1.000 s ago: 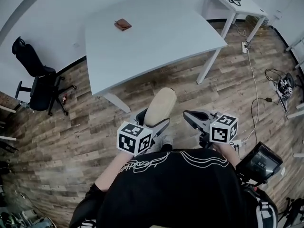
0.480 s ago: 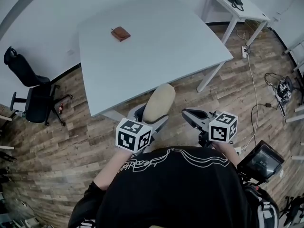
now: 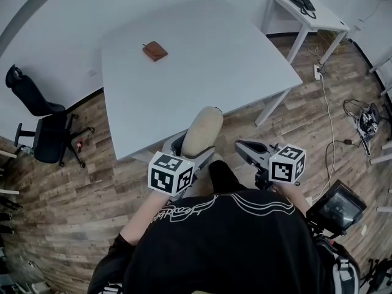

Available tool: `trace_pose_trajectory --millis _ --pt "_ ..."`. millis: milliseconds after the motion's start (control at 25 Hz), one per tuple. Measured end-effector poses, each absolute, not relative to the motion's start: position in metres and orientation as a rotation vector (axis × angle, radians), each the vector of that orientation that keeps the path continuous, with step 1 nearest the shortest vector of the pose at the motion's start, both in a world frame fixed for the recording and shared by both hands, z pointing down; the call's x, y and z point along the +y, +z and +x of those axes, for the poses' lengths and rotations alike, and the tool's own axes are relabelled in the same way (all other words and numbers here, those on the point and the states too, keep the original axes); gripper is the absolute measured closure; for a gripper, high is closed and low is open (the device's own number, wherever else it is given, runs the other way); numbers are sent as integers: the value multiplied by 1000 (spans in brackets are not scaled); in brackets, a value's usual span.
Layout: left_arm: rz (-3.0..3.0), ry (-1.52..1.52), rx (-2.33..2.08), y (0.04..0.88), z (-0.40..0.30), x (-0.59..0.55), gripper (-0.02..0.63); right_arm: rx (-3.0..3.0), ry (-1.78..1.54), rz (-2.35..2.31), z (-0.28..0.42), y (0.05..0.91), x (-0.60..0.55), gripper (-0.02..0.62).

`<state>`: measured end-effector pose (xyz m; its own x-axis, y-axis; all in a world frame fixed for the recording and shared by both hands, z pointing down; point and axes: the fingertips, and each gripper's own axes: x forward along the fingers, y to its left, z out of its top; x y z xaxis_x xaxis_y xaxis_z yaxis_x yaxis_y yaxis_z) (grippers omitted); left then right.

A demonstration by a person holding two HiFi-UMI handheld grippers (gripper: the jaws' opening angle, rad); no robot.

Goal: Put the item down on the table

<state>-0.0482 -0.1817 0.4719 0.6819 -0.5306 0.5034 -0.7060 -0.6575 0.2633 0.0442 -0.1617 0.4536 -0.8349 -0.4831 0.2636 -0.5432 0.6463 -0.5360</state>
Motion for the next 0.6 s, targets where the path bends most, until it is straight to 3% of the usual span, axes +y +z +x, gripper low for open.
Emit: trace_pose_trajectory --millis 600 --pt "2368 585 -1076 493 -55 -285 222 -2758 988 747 38 470 -275 591"
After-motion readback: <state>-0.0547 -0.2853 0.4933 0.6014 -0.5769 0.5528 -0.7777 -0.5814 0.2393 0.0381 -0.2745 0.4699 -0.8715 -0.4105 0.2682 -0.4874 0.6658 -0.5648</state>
